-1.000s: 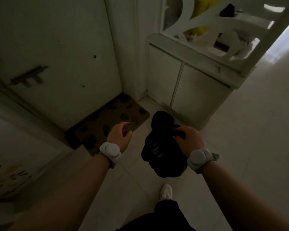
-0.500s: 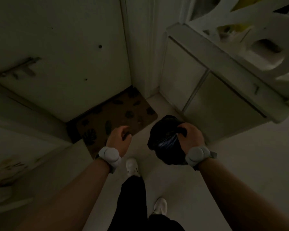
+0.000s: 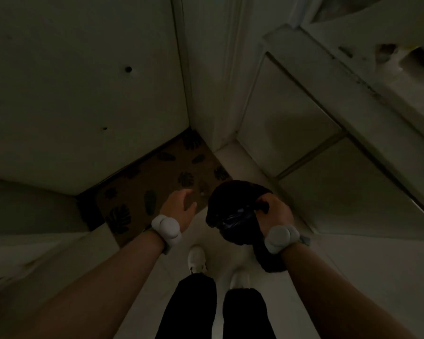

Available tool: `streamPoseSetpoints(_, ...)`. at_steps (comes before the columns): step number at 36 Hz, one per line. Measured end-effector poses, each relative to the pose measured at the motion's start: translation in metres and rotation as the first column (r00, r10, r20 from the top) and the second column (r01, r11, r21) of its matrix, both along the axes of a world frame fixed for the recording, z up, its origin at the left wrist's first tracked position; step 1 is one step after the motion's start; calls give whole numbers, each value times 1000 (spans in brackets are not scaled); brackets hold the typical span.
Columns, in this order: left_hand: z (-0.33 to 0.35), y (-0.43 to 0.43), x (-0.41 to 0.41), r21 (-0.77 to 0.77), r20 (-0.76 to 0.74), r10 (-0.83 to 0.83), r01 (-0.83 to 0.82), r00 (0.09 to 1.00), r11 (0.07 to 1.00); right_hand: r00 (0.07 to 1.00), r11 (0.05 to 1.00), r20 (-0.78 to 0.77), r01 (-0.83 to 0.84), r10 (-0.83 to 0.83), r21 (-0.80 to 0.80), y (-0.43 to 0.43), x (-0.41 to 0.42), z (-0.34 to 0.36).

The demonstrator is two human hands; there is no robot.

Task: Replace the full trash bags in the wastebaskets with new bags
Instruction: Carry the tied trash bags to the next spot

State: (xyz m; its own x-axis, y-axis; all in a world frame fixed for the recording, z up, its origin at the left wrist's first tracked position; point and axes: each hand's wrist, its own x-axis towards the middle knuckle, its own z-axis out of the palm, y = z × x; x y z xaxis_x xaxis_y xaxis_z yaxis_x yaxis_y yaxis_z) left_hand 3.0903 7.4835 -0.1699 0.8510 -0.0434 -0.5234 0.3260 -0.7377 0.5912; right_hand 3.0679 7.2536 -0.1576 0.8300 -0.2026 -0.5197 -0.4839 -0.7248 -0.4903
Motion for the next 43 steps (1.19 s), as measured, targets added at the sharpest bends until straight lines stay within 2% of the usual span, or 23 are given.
streamPoseSetpoints(5, -41, -17, 36, 13, -65, 40, -39, 997, 999, 1000, 1000, 0, 3, -3, 13, 0, 50, -48)
streamPoseSetpoints(9, -79, -35, 66, 30, -123, 41, -38, 992, 999, 998, 1000, -64, 4, -4, 3, -6, 89, -95)
streamPoseSetpoints(20, -179, -68, 122, 7, -75, 62, -62, 995, 998, 1000, 998, 19, -19, 18, 58, -26, 145, -222)
streamPoseSetpoints(31, -269, -77, 127, -11, -150, 86, -89, 985, 996, 993, 986, 33, -114, 111, 120, -37, 182, -310)
streamPoseSetpoints(36, -311, -77, 122, 31, -182, 54, -49, 982, 998, 983, 988, 157, -116, 98, 105, -36, 178, -358)
streamPoseSetpoints(39, -332, -71, 112, 37, -210, 78, -72, 975, 997, 988, 982, 83, -137, 127, 130, -41, 172, -393)
streamPoseSetpoints(41, -343, -68, 106, 2, -268, 94, -97, 959, 995, 982, 976, -54, -175, 183, 131, -45, 170, -410)
streamPoseSetpoints(43, -346, -66, 103, 16, -263, 66, -64, 963, 998, 960, 974, -192, -178, 203, 137, -46, 169, -418)
